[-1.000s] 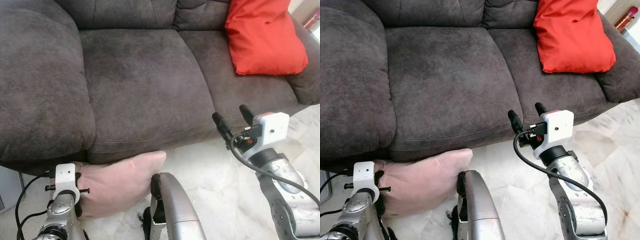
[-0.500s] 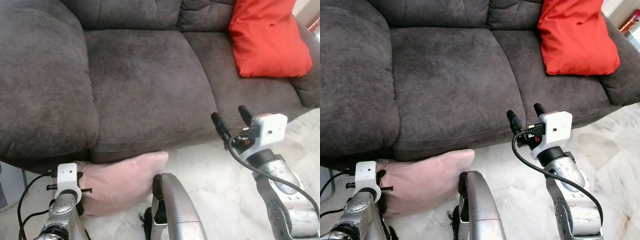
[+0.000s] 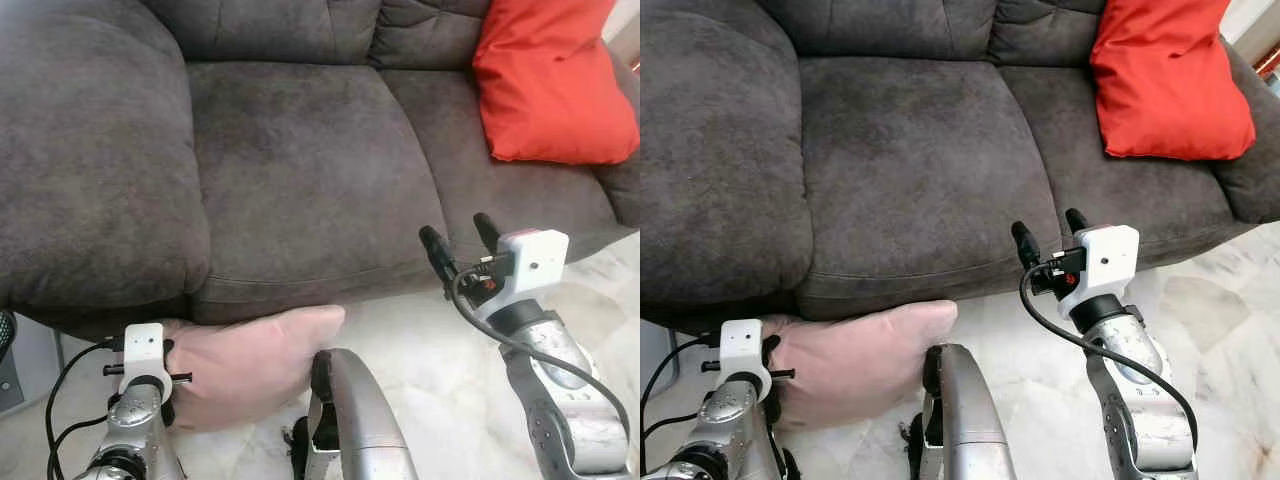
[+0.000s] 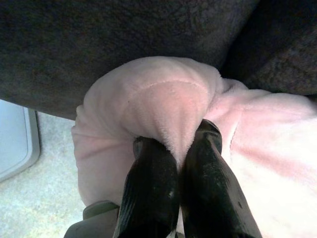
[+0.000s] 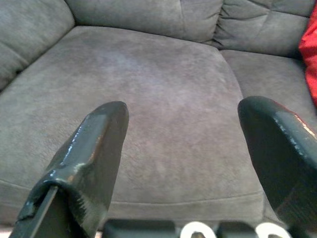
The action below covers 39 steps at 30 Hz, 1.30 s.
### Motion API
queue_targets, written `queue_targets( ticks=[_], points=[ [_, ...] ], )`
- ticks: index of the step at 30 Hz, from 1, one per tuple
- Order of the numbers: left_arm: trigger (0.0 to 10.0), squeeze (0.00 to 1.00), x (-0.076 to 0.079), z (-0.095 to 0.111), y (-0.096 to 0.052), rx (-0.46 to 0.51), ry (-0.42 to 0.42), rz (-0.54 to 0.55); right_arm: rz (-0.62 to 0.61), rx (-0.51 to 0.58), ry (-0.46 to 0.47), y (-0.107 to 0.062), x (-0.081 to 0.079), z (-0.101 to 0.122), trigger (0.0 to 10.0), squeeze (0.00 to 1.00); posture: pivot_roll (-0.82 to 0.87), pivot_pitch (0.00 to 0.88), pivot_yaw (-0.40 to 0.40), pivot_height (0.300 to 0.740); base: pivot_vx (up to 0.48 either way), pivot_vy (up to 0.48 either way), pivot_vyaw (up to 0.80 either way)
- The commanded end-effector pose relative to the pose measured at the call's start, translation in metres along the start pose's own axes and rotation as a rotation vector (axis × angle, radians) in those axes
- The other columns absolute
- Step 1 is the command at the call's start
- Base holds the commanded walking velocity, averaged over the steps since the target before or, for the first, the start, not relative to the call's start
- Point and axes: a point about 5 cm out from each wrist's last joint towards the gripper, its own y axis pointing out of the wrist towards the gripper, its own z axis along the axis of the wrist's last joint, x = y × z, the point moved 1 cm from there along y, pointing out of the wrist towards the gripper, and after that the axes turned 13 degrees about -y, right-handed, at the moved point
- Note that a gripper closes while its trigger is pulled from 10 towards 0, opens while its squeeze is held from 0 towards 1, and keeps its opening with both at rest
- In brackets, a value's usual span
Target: Move the pillow to the sofa from floor
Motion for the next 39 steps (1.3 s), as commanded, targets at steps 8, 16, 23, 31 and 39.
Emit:
queue_targets(
  ticks=[8, 16, 23, 31, 39],
  points=[
    [10.0, 0.0, 0.004, -0.015, -0.007, -0.038, -0.005, -0.009, -0.033, -0.026, 0.0, -0.002, 0.004, -0.01, 10.0, 0.0, -0.03, 0.239, -0.244, 0.538, -0.272, 0.0, 0.0],
    [10.0, 0.0, 0.005, -0.013, -0.006, -0.031, -0.016, -0.013, -0.043, -0.033, 0.019, 0.001, -0.002, -0.018, 10.0, 0.0, -0.01, 0.222, -0.219, 0.538, -0.27, 0.0, 0.0],
    [10.0, 0.0, 0.006, -0.011, -0.004, -0.03, -0.017, -0.016, -0.058, -0.033, 0.025, 0.004, -0.003, -0.023, 10.0, 0.0, 0.01, 0.195, -0.197, 0.538, -0.272, 0.0, 0.0],
    [10.0, 0.0, 0.006, -0.01, -0.004, -0.035, -0.016, -0.022, -0.08, -0.037, 0.029, 0.009, -0.004, -0.032, 10.0, 0.0, 0.02, 0.145, -0.161, 0.538, -0.27, 0.0, 0.0],
    [10.0, 0.0, 0.005, -0.008, -0.002, -0.037, -0.014, -0.029, -0.11, -0.039, 0.038, 0.018, -0.005, -0.043, 10.0, 0.0, 0.05, 0.083, -0.119, 0.538, -0.279, 0.0, 0.0]
  ],
)
